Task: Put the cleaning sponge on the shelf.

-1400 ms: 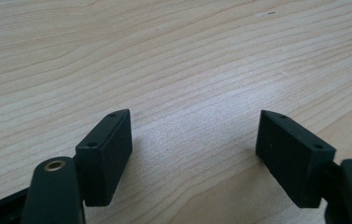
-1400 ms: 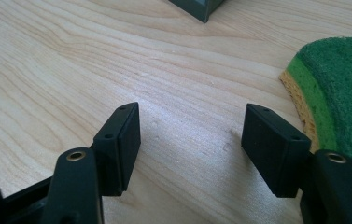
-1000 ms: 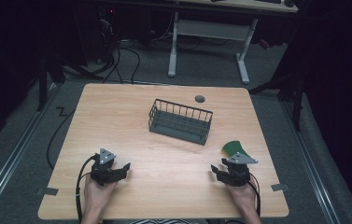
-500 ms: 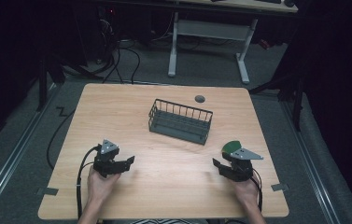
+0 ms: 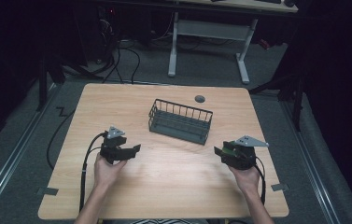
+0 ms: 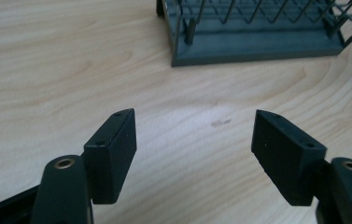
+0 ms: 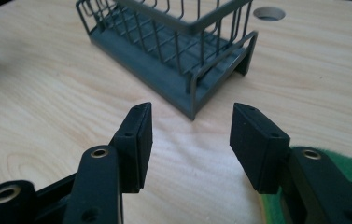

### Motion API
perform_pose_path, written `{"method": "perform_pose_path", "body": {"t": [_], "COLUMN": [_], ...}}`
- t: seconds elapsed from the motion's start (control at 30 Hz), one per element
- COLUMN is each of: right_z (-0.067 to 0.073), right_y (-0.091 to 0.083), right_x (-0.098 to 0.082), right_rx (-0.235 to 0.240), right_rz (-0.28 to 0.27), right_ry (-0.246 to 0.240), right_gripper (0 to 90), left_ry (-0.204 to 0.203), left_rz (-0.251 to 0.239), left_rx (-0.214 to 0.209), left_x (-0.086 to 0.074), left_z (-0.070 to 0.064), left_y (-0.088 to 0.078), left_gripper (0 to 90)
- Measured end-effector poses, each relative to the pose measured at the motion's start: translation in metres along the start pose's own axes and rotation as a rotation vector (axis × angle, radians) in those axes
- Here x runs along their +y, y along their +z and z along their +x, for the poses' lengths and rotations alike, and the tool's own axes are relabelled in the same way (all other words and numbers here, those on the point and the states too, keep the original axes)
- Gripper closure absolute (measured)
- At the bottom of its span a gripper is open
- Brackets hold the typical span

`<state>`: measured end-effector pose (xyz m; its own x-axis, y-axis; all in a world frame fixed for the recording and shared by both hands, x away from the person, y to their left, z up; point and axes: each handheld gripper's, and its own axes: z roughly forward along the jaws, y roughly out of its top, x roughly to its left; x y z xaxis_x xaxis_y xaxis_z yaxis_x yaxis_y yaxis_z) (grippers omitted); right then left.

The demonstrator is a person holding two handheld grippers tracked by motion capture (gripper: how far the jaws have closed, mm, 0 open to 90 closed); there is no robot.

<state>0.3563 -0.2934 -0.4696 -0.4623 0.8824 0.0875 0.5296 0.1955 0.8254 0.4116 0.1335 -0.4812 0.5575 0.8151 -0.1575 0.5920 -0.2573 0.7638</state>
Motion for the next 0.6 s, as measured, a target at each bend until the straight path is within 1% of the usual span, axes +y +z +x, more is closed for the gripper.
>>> {"method": "perform_pose_path", "body": {"t": [0.07,0.1,0.13,0.23,0.27,0.3,0.33,0.37,0.4,0.43,0.47,0.5,0.53,0.6], "right_z": [-0.003,-0.004,-0.006,-0.01,-0.01,-0.011,-0.011,-0.012,-0.013,-0.013,-0.015,-0.016,-0.017,-0.018], "right_y": [0.001,0.001,0.003,0.008,0.009,0.01,0.01,0.014,0.015,0.015,0.017,0.018,0.019,0.021], "right_x": [0.005,0.007,0.01,0.018,0.022,0.025,0.025,0.031,0.033,0.033,0.038,0.039,0.041,0.045], "right_rx": [-0.004,-0.005,-0.006,-0.002,0.0,-0.002,-0.002,-0.008,-0.01,-0.01,-0.012,-0.011,-0.011,-0.009], "right_rz": [-0.006,-0.008,-0.008,-0.004,-0.002,-0.006,-0.006,-0.007,-0.008,-0.008,-0.017,-0.02,-0.023,-0.034], "right_ry": [0.018,0.022,0.029,0.037,0.046,0.047,0.047,0.046,0.052,0.052,0.067,0.07,0.076,0.085], "right_gripper": [49.1,49.1,49.2,49.6,50.2,50.7,50.7,51.4,51.7,51.7,52.6,52.8,53.0,53.5], "left_ry": [0.011,0.011,0.017,0.015,0.015,0.018,0.018,0.02,0.022,0.022,0.016,0.016,0.015,0.012], "left_rz": [0.001,0.001,-0.002,-0.02,-0.02,-0.024,-0.024,-0.035,-0.038,-0.038,-0.047,-0.047,-0.043,-0.047], "left_rx": [0.001,0.001,0.003,0.005,0.005,0.009,0.009,0.012,0.015,0.015,0.01,0.01,0.013,0.012], "left_x": [0.008,0.008,0.018,0.032,0.032,0.041,0.041,0.048,0.053,0.053,0.058,0.058,0.064,0.069], "left_z": [-0.001,-0.001,-0.001,-0.001,-0.001,0.0,0.0,0.0,0.0,0.0,0.001,0.001,0.001,0.001], "left_y": [0.002,0.002,0.004,0.006,0.006,0.007,0.007,0.009,0.011,0.011,0.014,0.014,0.018,0.022], "left_gripper": [31.2,31.2,31.2,31.6,32.3,32.4,32.4,33.2,33.3,33.7,34.6,34.6,35.0,36.2]}}
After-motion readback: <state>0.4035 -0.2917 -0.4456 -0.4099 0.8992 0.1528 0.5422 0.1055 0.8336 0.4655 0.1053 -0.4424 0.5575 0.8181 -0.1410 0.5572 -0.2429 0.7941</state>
